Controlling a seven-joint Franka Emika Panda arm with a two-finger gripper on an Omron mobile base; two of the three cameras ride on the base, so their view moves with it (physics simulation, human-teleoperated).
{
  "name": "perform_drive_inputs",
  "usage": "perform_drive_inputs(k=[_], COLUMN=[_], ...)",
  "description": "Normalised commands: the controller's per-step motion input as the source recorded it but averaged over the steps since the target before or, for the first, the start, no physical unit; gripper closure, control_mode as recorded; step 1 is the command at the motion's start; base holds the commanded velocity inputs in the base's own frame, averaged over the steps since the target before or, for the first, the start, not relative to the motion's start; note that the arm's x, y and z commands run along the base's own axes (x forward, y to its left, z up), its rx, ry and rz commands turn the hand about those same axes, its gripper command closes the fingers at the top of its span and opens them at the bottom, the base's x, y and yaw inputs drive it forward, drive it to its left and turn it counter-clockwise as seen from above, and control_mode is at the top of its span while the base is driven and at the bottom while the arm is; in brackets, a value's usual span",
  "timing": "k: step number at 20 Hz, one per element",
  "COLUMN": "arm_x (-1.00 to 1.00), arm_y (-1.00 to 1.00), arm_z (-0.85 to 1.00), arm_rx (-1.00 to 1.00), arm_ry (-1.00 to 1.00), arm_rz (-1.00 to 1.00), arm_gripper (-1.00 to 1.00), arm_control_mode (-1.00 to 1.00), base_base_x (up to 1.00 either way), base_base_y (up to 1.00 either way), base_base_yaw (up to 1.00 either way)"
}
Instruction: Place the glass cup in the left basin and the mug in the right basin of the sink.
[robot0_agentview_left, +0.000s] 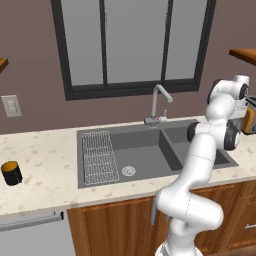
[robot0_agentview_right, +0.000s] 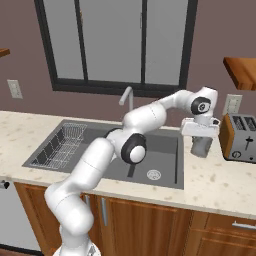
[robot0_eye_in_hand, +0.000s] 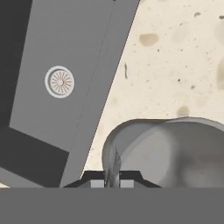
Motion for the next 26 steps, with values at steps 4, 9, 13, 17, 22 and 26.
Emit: perform_drive_inputs(k=[4,9,13,17,22,26], arm_x=[-0.39,-0.41,-0.31,-0.05,-0.23,-0.31], arm_y=[0.33,0.33,0.41,0.47,0.45,0.43], arm_z=[0.11,0.08,0.0,0.0,0.02,0.05], arm_rx=[0.0,0.0,-0.04,-0.14,-0.13,-0.05], arm_ry=[-0.01,-0.05,-0.02,0.01,-0.1,-0.08], arm_rz=[0.0,0.0,0.0,-0.02,0.0,0.0], arm_gripper=[1.0,1.0,1.0,1.0,1.0,1.0], arm_control_mode=[-1.0,-1.0,-1.0,-1.0,-1.0,-1.0], base_base_x=[0.0,0.0,0.0,0.0,0.0,0.0], base_base_y=[0.0,0.0,0.0,0.0,0.0,0.0], base_base_yaw=[0.0,0.0,0.0,0.0,0.0,0.0])
